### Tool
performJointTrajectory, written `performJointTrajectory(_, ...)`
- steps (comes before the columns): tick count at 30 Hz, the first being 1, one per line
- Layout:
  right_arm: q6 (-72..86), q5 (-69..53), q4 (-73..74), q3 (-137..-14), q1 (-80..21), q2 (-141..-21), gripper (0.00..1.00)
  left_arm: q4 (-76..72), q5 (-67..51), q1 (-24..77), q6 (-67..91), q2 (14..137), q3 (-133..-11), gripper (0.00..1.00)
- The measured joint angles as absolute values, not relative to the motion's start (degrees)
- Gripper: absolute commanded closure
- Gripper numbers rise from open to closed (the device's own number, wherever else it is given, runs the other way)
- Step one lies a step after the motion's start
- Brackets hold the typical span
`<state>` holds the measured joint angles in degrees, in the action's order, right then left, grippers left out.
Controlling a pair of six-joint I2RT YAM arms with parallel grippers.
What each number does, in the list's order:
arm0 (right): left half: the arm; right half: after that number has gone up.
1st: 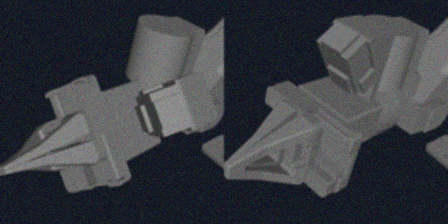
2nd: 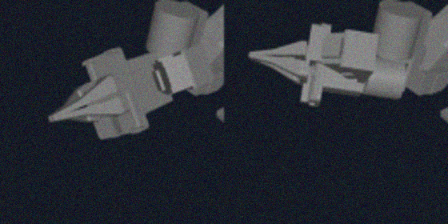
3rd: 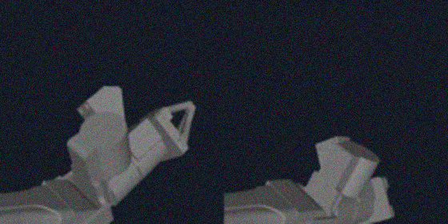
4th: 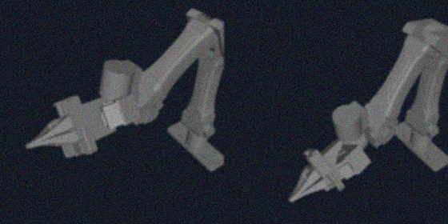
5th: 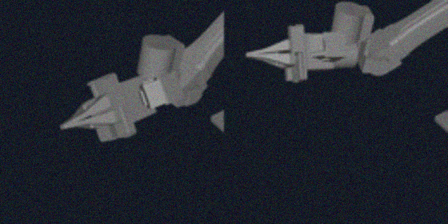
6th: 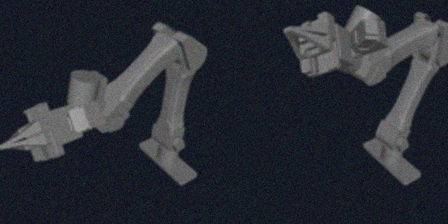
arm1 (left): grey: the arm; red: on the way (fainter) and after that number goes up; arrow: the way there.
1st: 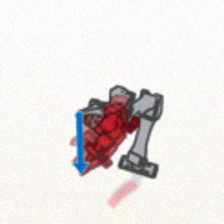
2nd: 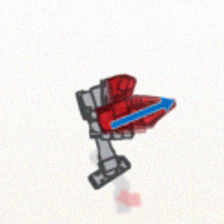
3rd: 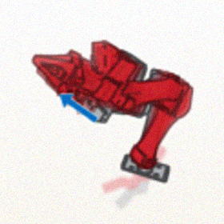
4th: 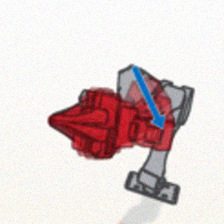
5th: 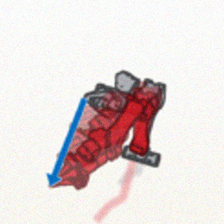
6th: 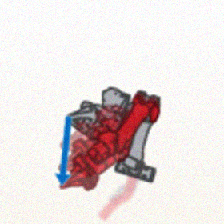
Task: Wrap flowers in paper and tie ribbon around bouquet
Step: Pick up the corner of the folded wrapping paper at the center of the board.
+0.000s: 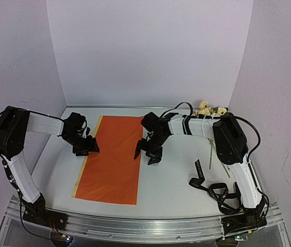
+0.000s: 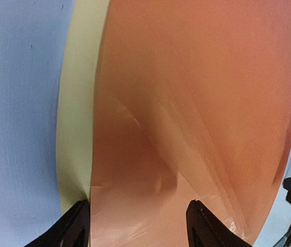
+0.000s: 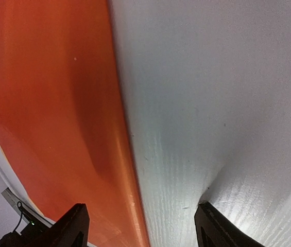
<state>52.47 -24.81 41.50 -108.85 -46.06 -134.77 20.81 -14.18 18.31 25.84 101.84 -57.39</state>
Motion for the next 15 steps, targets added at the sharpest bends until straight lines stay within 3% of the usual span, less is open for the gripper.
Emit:
performJointTrajectory(4,53.2,-25.5,41.1,-111.4,-46.1,-136.6,0.40,20.5,-16.6,18.3,27.0,101.9,-57.4,0.55)
performJointTrajectory(10,54.0,-26.4,41.0,-113.1,-46.0,-137.9,0.40,19.8,-20.4,18.3,29.1,101.9,-57.4,0.72)
performJointTrajectory(15,54.2,-26.6,40.9,-113.7,-46.0,-138.4,0.40,19.0,-22.3,18.3,30.2,101.7,-57.3,0.80)
